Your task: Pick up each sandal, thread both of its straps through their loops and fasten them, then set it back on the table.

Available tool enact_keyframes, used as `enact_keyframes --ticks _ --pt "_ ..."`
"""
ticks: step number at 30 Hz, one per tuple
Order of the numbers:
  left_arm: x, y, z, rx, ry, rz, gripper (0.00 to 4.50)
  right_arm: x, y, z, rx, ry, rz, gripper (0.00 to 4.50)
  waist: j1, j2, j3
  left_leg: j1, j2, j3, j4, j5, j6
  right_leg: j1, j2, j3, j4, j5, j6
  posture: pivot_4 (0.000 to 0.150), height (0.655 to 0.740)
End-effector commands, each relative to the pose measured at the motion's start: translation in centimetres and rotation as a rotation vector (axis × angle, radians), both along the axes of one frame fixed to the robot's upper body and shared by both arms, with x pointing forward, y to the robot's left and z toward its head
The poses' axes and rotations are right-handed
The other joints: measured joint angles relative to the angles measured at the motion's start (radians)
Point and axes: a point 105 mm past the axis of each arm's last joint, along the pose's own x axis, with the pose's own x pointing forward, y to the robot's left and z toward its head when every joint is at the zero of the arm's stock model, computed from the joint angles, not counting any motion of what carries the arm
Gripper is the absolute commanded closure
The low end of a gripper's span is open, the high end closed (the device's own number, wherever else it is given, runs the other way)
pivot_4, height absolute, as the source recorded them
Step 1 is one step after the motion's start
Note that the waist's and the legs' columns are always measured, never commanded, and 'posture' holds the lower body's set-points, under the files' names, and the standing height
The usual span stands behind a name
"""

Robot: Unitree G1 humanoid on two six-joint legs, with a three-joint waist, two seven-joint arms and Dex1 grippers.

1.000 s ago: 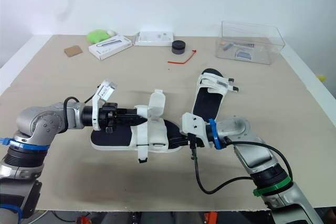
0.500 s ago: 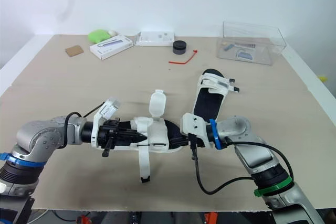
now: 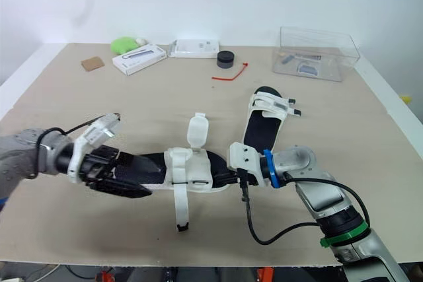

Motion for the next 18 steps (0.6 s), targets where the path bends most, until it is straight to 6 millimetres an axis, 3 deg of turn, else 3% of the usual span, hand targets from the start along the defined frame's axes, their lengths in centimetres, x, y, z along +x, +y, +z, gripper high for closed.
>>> enact_keyframes --ticks 1,4,10,18 --pt "-2.8 0.0 -1.6 0.024 0.078 -0.055 0.7 0.2 -0.2 -0.5 -0.028 0.007 -0.005 4.5 -0.001 0.001 0.0 0.001 0.0 0.0 0.0 -0.001 0.0 0.0 0.0 0.001 0.0 -0.001 0.0 0.15 0.74" --pt "-2.4 -0.5 -4.6 0.034 0.055 0.076 0.7 0.2 0.1 -0.5 -0.021 0.008 -0.002 4.5 -0.001 0.001 0.0 0.001 0.001 0.0 -0.001 -0.001 -0.001 0.001 0.0 0.0 0.0 -0.002 -0.001 0.15 0.74" --pt "-0.5 -2.2 -7.4 0.003 -0.032 0.261 0.7 -0.1 0.0 -0.6 -0.02 0.015 0.001 4.5 0.004 -0.001 0.0 0.002 0.003 -0.002 0.0 0.0 -0.001 0.002 0.002 -0.002 0.001 0.0 -0.005 0.15 0.74" --pt "2.0 -4.5 -7.6 -0.091 -0.056 0.346 0.7 -0.3 0.1 -0.5 -0.021 0.024 -0.001 4.5 0.004 -0.001 -0.001 0.002 0.003 -0.002 0.0 0.0 -0.002 0.002 0.003 -0.001 0.001 0.001 -0.003 0.15 0.74"
